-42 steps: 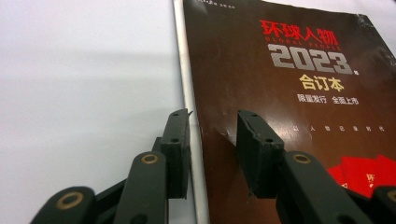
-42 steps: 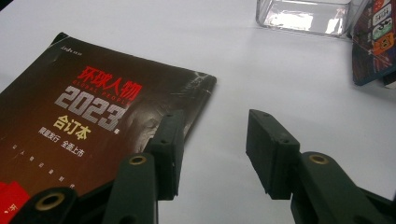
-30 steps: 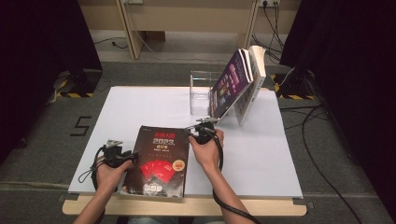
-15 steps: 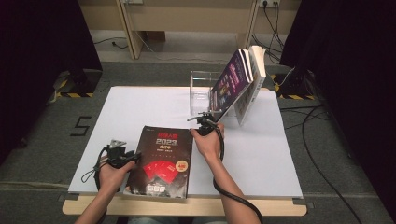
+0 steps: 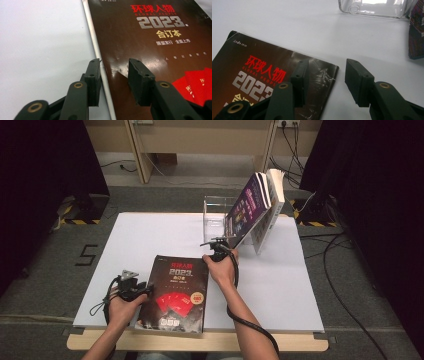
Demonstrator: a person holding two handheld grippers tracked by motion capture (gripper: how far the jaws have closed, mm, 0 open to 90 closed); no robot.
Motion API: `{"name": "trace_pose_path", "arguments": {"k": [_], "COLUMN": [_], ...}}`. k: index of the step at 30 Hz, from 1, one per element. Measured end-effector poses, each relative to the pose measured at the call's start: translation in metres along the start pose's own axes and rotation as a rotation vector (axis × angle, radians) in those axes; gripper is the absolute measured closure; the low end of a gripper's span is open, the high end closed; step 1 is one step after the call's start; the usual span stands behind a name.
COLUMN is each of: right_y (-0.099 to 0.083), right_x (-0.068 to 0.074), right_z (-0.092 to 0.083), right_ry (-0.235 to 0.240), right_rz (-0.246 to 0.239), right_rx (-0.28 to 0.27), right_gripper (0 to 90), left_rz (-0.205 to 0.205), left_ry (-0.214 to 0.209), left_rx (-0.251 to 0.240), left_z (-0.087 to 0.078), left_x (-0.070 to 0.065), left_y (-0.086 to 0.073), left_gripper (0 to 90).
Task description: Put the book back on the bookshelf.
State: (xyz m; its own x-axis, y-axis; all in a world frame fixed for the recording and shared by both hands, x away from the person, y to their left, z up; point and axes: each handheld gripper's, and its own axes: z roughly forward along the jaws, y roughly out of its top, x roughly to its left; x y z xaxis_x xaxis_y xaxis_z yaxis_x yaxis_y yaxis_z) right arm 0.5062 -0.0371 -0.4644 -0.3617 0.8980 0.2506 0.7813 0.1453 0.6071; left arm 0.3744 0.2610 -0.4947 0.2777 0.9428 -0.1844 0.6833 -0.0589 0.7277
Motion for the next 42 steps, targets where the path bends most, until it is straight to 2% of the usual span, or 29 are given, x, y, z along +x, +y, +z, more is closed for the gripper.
{"name": "trace_pose_path", "arguments": {"k": [8,13,16,27,29,42], "right_y": [0.003,0.002,0.003,0.005,0.005,0.000], "right_x": [-0.002,-0.003,-0.003,-0.005,-0.006,-0.010], "right_z": [0.010,0.015,0.017,0.018,0.018,0.018], "right_ry": [-0.003,-0.012,-0.007,-0.003,-0.014,0.039], "right_rz": [-0.005,0.009,-0.007,0.000,-0.004,0.016], "right_rx": [0.016,0.033,0.027,0.028,0.020,0.000], "right_gripper": [55.0,54.8,54.7,54.3,54.4,57.5], "left_rz": [0.012,0.014,0.016,0.010,0.008,0.012], "left_ry": [-0.009,-0.013,-0.016,-0.023,-0.025,-0.020], "left_rx": [0.002,0.003,0.005,0.004,0.003,0.004], "left_z": [0.000,0.001,0.001,0.001,0.001,0.001], "left_x": [-0.003,-0.004,-0.005,-0.006,-0.005,-0.006], "left_y": [0.000,0.000,0.000,0.000,-0.001,-0.001], "left_gripper": [61.5,61.5,61.6,61.8,61.9,61.8]}}
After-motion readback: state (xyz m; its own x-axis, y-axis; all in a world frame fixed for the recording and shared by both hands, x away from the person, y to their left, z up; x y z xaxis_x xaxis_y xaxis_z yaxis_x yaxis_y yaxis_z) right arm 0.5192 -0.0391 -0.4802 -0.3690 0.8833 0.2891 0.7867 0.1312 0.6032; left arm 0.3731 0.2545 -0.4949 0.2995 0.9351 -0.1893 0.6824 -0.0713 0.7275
